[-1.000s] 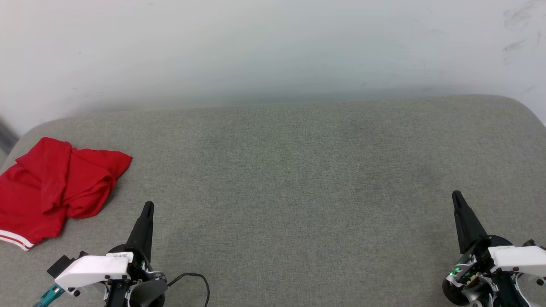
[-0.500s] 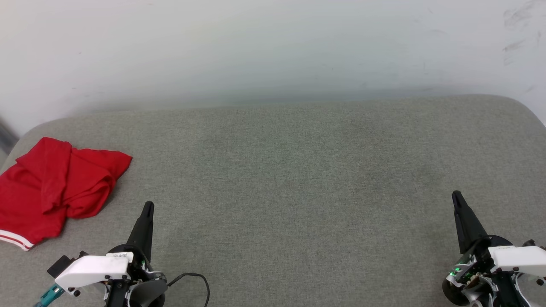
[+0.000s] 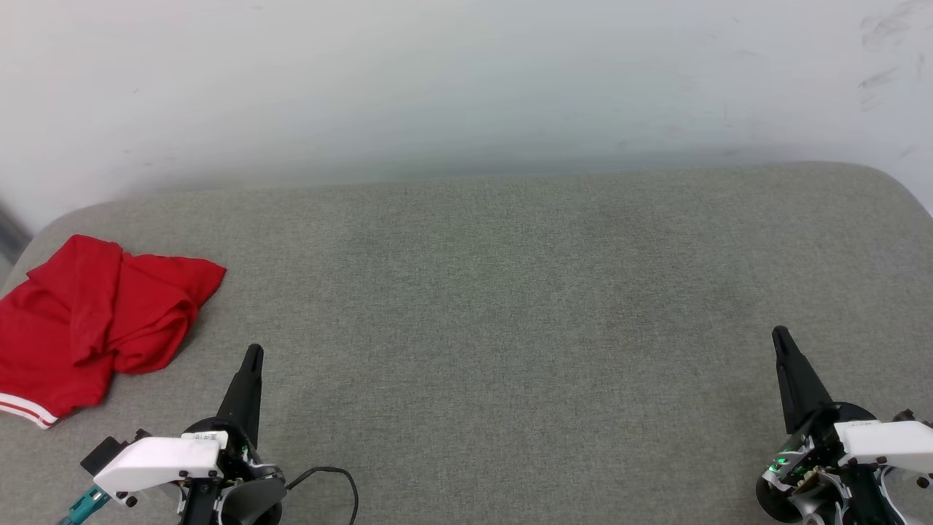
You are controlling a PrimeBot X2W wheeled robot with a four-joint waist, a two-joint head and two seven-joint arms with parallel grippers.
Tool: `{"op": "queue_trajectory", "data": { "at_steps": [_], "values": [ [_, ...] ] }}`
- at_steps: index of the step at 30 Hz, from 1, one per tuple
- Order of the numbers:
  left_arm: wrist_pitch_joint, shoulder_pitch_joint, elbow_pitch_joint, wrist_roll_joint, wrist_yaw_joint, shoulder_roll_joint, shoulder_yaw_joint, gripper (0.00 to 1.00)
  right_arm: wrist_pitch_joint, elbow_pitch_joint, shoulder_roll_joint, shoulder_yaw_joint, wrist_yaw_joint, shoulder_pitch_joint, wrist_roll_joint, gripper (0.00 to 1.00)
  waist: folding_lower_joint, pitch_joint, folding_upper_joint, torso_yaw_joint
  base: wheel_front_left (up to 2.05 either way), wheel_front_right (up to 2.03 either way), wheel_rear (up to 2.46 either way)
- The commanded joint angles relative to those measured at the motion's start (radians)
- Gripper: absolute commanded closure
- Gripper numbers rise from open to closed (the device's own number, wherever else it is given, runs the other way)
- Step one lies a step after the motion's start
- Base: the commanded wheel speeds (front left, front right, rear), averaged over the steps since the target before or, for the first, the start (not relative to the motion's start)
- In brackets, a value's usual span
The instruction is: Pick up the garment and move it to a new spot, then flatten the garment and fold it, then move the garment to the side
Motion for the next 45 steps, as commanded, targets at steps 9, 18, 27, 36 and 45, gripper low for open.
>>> {"op": "queue_trajectory", "data": {
  "at_steps": [9, 18, 27, 36, 45],
  "values": [
    [0.002, -0.009, 0.001, 0.002, -0.003, -0.001, 0.002, 1.0, 0.001, 0.0, 0.004, 0.0, 0.0, -0.01, 0.004, 1.0, 0.0, 0.0, 0.0, 0.0, 0.0, 0.0, 0.0],
    [-0.013, 0.033, 0.027, 0.008, 0.001, -0.004, -0.006, 0.0, -0.011, 0.027, 0.001, 0.008, 0.0, 0.035, -0.005, 0.0, 0.0, 0.001, 0.0, 0.0, 0.0, 0.0, 0.0],
    [-0.058, 0.052, -0.01, 0.057, 0.001, -0.004, -0.009, 0.0, -0.056, 0.005, 0.001, 0.032, 0.0, 0.049, -0.05, 0.0, 0.0, 0.003, 0.0, -0.002, 0.0, 0.0, 0.0],
    [-0.098, 0.063, -0.036, 0.14, 0.0, -0.003, 0.037, 0.0, -0.097, -0.011, 0.001, 0.039, 0.0, 0.052, -0.18, 0.0, 0.0, 0.005, 0.0, -0.002, 0.0, 0.0, 0.0],
    [-0.131, 0.066, -0.074, 0.259, 0.0, -0.002, 0.095, 0.0, -0.13, -0.057, 0.001, 0.024, 0.0, 0.051, -0.378, 0.0, 0.0, 0.005, 0.0, 0.0, 0.0, 0.0, 0.0]
  ]
}}
